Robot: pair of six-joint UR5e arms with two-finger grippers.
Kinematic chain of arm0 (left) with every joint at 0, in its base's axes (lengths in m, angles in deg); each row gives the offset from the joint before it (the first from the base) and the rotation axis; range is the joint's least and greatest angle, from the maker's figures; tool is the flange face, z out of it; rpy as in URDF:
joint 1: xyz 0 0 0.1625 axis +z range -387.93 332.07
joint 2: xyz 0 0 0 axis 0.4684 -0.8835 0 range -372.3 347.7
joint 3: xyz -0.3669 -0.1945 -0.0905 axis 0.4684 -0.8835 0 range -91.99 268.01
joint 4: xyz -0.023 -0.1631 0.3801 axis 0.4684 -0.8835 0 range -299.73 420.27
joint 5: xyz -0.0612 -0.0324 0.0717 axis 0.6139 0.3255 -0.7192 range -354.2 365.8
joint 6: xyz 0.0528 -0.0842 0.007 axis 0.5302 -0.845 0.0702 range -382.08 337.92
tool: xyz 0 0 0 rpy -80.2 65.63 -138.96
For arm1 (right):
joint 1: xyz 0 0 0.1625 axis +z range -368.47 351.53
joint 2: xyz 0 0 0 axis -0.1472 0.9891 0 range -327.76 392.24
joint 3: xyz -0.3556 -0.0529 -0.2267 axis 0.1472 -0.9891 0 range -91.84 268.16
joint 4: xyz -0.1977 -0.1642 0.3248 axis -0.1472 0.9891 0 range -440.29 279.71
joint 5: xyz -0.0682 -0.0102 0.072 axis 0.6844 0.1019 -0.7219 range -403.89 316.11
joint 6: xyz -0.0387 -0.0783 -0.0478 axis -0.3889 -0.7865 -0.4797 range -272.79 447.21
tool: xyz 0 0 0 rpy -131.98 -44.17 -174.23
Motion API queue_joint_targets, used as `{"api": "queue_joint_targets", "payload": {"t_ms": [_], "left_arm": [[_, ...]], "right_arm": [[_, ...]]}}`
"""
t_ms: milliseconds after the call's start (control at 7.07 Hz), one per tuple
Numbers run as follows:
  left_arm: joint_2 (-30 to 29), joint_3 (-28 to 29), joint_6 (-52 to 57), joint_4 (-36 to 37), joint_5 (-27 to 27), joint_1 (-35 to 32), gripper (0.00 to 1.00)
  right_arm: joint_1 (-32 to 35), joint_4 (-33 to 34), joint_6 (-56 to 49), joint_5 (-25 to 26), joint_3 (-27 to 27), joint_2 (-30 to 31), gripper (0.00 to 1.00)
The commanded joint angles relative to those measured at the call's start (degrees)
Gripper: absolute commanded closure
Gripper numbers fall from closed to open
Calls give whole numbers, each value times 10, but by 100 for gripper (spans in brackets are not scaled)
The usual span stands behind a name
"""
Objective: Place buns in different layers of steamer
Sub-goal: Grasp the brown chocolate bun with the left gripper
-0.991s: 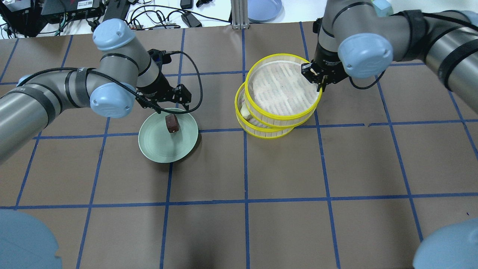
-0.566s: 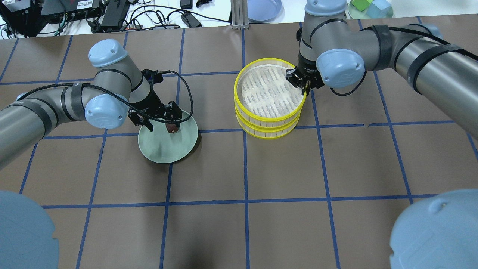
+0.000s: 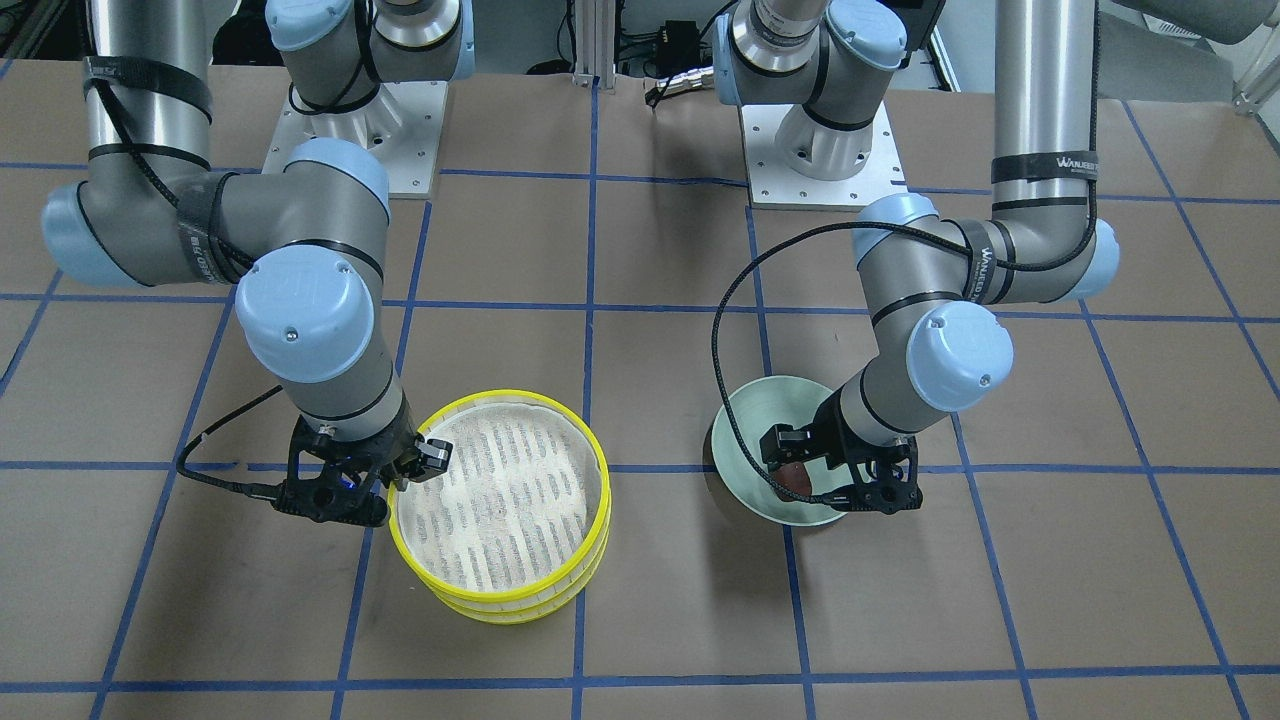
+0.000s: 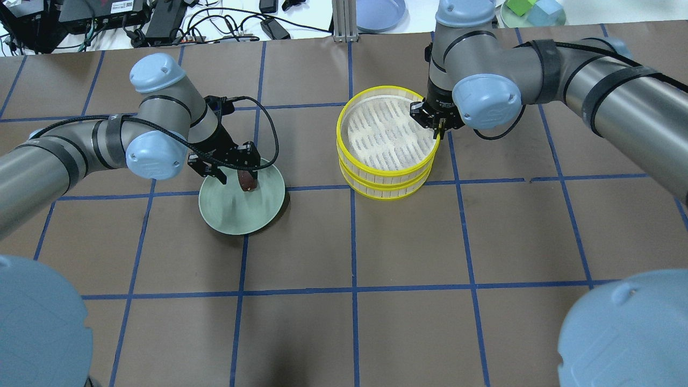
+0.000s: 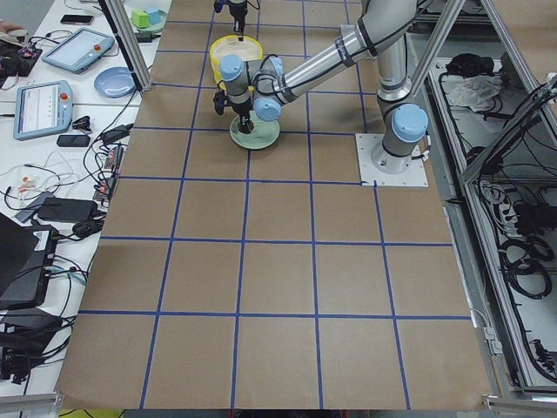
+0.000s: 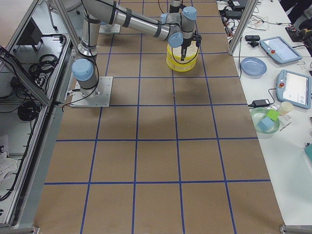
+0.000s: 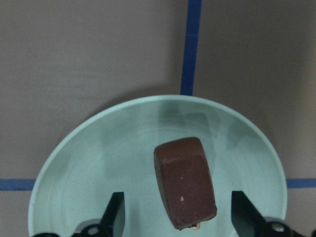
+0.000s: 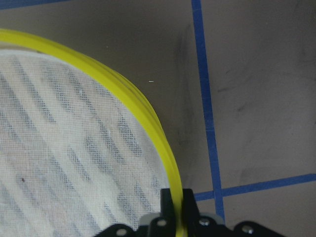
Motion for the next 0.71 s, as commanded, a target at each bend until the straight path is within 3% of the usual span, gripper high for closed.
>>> {"api": "queue_joint_targets", "payload": {"t_ms": [0, 142, 283, 425, 566], "left_arm": [[-14, 12, -11, 2, 6, 0, 21], [-17, 11, -38, 0, 27, 0, 21], [-21, 7, -43, 0, 28, 0, 21], [-26, 8, -43, 0, 27, 0, 28], [-26, 8, -37, 1, 24, 0, 86]], "right_arm": [[0, -1, -1, 1, 1, 1, 68], [0, -2, -1, 1, 1, 1, 49], [0, -3, -2, 1, 1, 1, 21], [0, -5, -4, 0, 1, 5, 0], [0, -9, -8, 0, -7, 18, 0]]}}
